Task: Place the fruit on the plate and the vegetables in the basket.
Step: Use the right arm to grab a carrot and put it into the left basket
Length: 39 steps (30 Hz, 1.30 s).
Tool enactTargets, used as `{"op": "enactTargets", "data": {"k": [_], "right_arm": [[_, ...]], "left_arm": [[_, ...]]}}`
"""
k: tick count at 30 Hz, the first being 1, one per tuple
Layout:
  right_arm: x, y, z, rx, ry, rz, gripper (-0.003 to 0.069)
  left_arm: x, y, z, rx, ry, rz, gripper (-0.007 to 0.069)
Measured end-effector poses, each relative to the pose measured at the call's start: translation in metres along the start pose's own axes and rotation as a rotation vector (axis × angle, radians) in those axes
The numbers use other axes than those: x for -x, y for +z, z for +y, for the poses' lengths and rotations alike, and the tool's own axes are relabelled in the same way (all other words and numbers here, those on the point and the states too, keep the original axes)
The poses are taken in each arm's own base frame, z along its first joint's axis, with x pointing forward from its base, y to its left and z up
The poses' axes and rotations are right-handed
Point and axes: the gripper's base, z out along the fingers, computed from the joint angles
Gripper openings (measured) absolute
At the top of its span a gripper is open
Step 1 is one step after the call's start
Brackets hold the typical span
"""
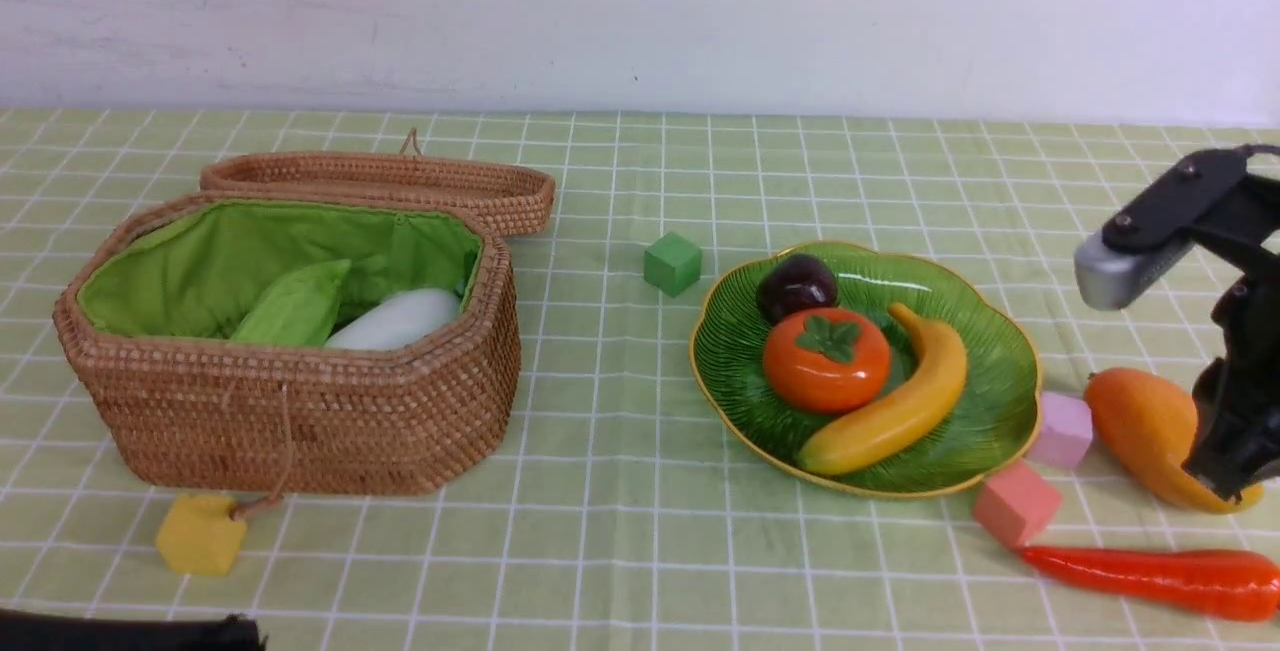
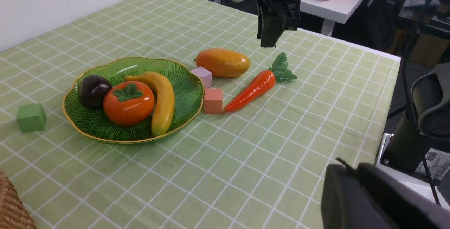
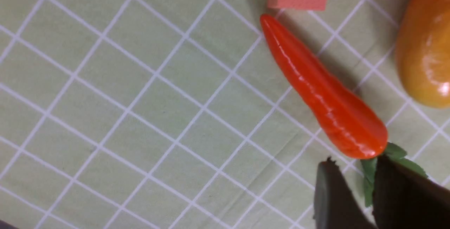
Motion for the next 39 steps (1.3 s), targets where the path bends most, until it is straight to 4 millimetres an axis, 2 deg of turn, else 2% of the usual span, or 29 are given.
{"op": "enactTargets", "data": {"k": [1,2,3,7,9,13,21,29,35,39], "right_arm": [[0.001,0.001,0.0,0.005,0.001,0.001,0.0232],[0.001,0.007,-0.005,0.021,-0.012,0.011,0.0284],[0.003,0.021,-0.013,0.051,-0.055,0.037,0.0383],[0.01,0.05,-0.022,0.098,-0.158,0.102,0.0554],[0.012,0.062,-0.024,0.119,-0.186,0.131,0.0603],[0.013,0.076,-0.029,0.107,-0.21,0.183,0.0618],[0.016,0.096,-0.031,0.116,-0.214,0.208,0.0588],[-0.003,0.123,-0.031,0.044,-0.311,0.237,0.0588],[0.002,0.128,-0.035,-0.023,-0.345,0.173,0.0588],[0.003,0.134,-0.035,-0.007,-0.335,0.171,0.057]], "left_arm": [[0.0,0.0,0.0,0.0,0.001,0.0,0.0035],[0.0,0.0,0.0,0.0,0.001,0.0,0.0036],[0.0,0.0,0.0,0.0,0.001,0.001,0.0036],[-0.001,0.0,0.0,-0.005,0.0,0.01,0.0039],[-0.001,0.0,-0.001,-0.006,0.0,0.011,0.0039],[-0.001,0.0,-0.001,-0.007,0.001,0.014,0.0039],[-0.001,0.0,0.0,-0.005,0.001,0.009,0.0039],[0.0,0.0,0.0,0.0,0.002,0.001,0.0039],[0.0,0.0,0.0,0.0,0.002,0.0,0.0039],[0.0,0.0,0.0,0.0,0.002,0.0,0.0039]]}}
